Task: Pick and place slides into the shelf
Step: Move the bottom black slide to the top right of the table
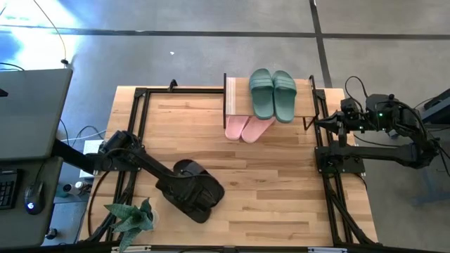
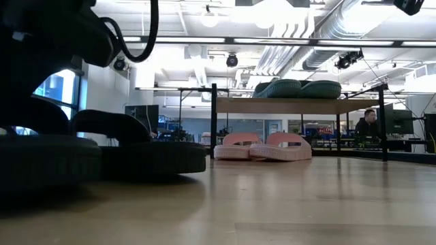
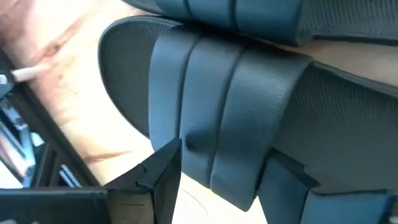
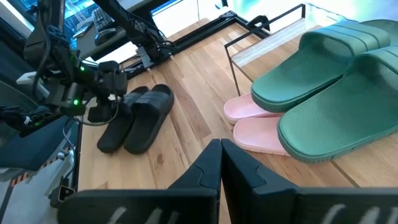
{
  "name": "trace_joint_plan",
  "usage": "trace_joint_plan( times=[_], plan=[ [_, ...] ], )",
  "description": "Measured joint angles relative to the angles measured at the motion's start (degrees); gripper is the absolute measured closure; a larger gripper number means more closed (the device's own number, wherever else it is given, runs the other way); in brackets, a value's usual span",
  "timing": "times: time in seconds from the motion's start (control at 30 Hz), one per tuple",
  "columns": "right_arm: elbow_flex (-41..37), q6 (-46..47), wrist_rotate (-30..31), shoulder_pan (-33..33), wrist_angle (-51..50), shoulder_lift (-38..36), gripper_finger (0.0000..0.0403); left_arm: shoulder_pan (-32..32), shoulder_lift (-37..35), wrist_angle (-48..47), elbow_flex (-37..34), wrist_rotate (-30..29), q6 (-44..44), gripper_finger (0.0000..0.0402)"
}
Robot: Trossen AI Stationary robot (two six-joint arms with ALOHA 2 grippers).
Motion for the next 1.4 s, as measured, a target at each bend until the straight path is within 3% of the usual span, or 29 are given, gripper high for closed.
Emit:
trace_joint_plan(
  times=[0.23, 0.6, 0.77, 0.93, 1.23, 1.4],
  plan=[
    [0.0, 0.0, 0.0, 0.0, 0.0, 0.0, 0.0401, 0.0, 0.0, -0.8, 0.0, -1.1, 0.4, 0.0251],
    [0.0, 0.0, 0.0, 0.0, 0.0, 0.0, 0.0401, 0.0, -0.1, -0.8, 0.1, -2.1, 0.4, 0.0393],
    [0.0, 0.0, 0.0, 0.0, 0.0, 0.0, 0.0401, 0.0, -0.1, -0.7, 0.1, -2.2, 0.5, 0.0381],
    [0.0, 0.0, 0.0, 0.0, 0.0, 0.0, 0.0401, -0.9, 0.0, -2.2, 1.9, -4.5, 0.0, 0.0395],
    [0.0, 0.0, 0.0, 0.0, 0.0, 0.0, 0.0401, -2.5, 0.0, -12.7, 14.5, -10.9, -2.1, 0.0395],
    [0.0, 0.0, 0.0, 0.0, 0.0, 0.0, 0.0401, -3.8, 0.0, -12.7, 22.2, -14.6, -0.7, 0.0398]
  ],
)
